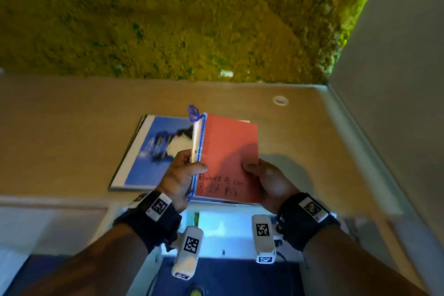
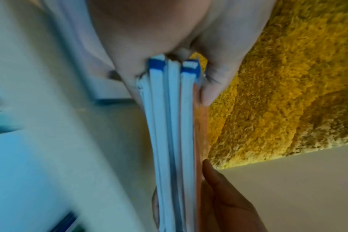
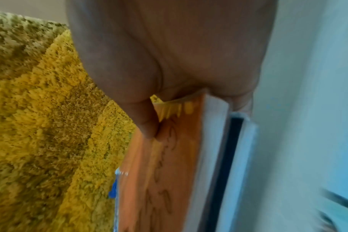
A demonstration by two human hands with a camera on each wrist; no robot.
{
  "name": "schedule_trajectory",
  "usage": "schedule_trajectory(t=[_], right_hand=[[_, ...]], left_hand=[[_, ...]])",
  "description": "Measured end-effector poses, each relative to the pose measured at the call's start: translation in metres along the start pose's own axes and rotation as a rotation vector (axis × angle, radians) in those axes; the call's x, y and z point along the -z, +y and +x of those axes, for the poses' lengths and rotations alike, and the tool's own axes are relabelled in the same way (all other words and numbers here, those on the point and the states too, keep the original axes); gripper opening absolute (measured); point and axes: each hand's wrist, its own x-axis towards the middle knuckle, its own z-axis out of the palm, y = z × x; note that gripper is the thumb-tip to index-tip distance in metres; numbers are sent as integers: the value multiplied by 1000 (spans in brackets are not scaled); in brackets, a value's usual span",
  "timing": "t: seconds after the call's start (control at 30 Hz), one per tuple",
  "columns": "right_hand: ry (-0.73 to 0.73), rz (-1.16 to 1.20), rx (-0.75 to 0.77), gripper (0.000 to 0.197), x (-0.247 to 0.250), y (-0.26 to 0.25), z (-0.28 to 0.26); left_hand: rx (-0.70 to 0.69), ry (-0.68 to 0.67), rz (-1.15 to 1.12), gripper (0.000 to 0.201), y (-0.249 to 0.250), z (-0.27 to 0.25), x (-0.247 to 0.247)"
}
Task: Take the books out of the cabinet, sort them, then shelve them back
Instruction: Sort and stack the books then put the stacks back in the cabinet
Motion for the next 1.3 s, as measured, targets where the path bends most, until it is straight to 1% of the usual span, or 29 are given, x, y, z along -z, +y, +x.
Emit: schedule_trajectory(t=[0.07, 0.13, 0.17, 0.23, 0.27, 0.33, 0.4, 0.43, 0.47, 0.5, 0.57, 0.63, 0.7, 0.77, 0.83, 0.9, 1.0, 1.1, 1.17, 1.23, 1.3], right_hand=[[58, -17, -56, 47, 13, 39, -49], [115, -41, -122, 39, 30, 77, -90], [129, -50, -151, 32, 38, 93, -107], [146, -66, -220, 21, 51, 123, -137], [163, -71, -255, 23, 56, 136, -148], [185, -77, -301, 25, 62, 154, -162], [201, -101, -324, 21, 66, 175, -161], [224, -122, -338, 16, 69, 186, -156], [235, -132, -342, 10, 73, 197, -146], [250, -137, -338, 9, 76, 208, -134], [230, -130, -299, 13, 82, 225, -103], [185, -134, -242, 19, 89, 246, -65], [121, -169, -167, 25, 97, 267, -19], [92, -227, -142, 28, 102, 285, 28], [92, -258, -139, 32, 106, 301, 76], [62, -285, -85, 27, 107, 310, 122], [-43, -303, 30, 19, 101, 317, 181], [-102, -267, 100, 15, 89, 324, 228], [-92, -242, 120, 16, 80, 324, 258], [-46, -242, 98, 21, 72, 319, 284], [-34, -231, 63, 17, 68, 311, 307]], left_hand=[[47, -22, -94, 40, -42, -53, 1], [103, -24, -132, 46, -86, -99, 2], [135, -15, -117, 49, -107, -118, 4], [207, -41, -40, 62, -152, -150, 13], [251, -76, 1, 65, -170, -164, 18], [388, -134, 13, 54, -197, -179, 26], [510, -146, -22, 51, -212, -181, 32], [534, -143, -11, 49, -218, -176, 34], [534, -133, 18, 46, -222, -169, 35], [529, -105, 52, 41, -227, -158, 37], [508, -62, 127, 35, -237, -128, 44], [485, -29, 163, 36, -253, -90, 58], [427, 3, 181, 34, -267, -46, 74], [340, 6, 229, 24, -281, 0, 90], [299, 17, 256, 21, -293, 42, 104], [250, 22, 270, 21, -304, 81, 116], [130, 58, 320, 12, -314, 138, 138], [92, 56, 326, 7, -313, 182, 156], [60, 54, 342, 9, -309, 203, 165], [12, 49, 336, 21, -305, 224, 174], [-18, 35, 321, 32, -297, 237, 179]])
